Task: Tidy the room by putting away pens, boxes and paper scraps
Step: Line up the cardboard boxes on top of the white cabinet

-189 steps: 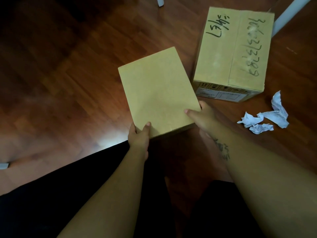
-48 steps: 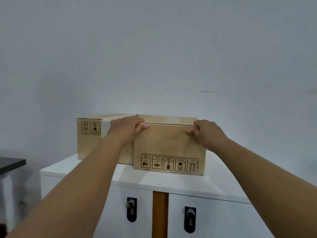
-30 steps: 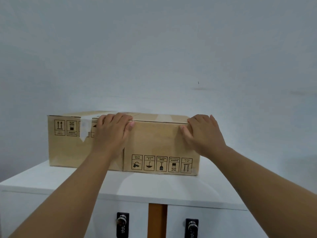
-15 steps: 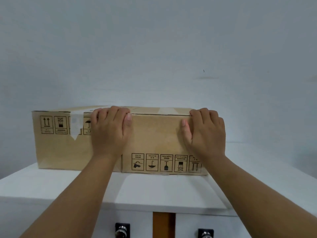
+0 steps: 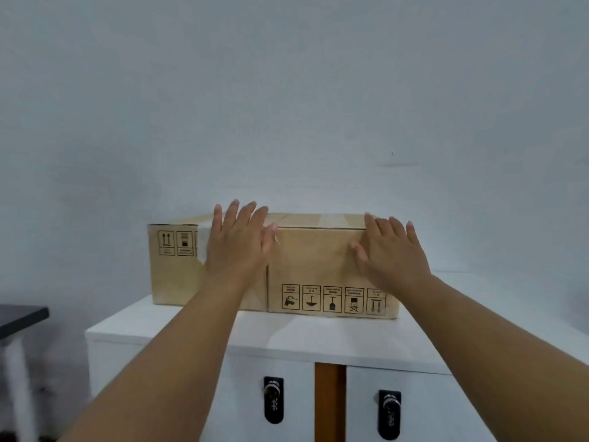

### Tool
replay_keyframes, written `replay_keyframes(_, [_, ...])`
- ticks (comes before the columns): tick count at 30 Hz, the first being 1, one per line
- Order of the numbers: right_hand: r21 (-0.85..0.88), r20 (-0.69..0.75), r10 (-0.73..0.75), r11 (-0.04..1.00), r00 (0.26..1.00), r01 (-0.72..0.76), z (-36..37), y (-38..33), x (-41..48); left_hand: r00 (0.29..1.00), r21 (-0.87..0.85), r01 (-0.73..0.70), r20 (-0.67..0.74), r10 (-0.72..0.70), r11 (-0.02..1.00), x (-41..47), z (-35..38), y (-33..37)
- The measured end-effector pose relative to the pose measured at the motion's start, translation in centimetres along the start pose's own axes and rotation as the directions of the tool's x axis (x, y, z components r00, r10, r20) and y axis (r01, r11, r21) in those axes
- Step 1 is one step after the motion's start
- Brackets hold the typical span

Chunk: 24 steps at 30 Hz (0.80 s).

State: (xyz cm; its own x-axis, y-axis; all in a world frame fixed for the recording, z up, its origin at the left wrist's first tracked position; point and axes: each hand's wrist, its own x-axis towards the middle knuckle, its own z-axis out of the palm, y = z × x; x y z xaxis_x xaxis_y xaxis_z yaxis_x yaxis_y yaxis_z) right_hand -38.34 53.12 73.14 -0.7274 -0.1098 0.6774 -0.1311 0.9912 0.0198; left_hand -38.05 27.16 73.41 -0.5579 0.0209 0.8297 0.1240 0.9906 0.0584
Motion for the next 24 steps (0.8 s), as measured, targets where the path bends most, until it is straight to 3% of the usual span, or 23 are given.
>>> replay_keyframes(5, [0.007, 0.085, -0.085, 0.996, 0.993, 0.084, -3.8, -2.5, -0.9, 0.998, 0.087, 0.010, 0.060, -0.015, 0.996, -1.3, -7.2, -1.9])
replay_keyframes(13, [0.237, 0.082, -0.268, 0.941, 0.960, 0.242, -10.7, -13.2, -2.0, 0.985, 0.423, 0.064, 0.121, -0.126, 0.904, -5.9, -21.1, -6.9])
replay_keyframes(20, [0.419, -0.043, -0.464, 0.796, 0.885, 0.437, -17.3, -24.0, -5.0, 0.945, 0.697, 0.135, 0.123, -0.303, 0.704, -12.1, -34.6, -10.3])
replay_keyframes(24, [0.519, -0.073, -0.570, 0.679, 0.818, 0.520, -22.6, -29.4, -7.5, 0.918, 0.831, 0.128, 0.107, -0.381, 0.541, -15.8, -43.2, -10.5])
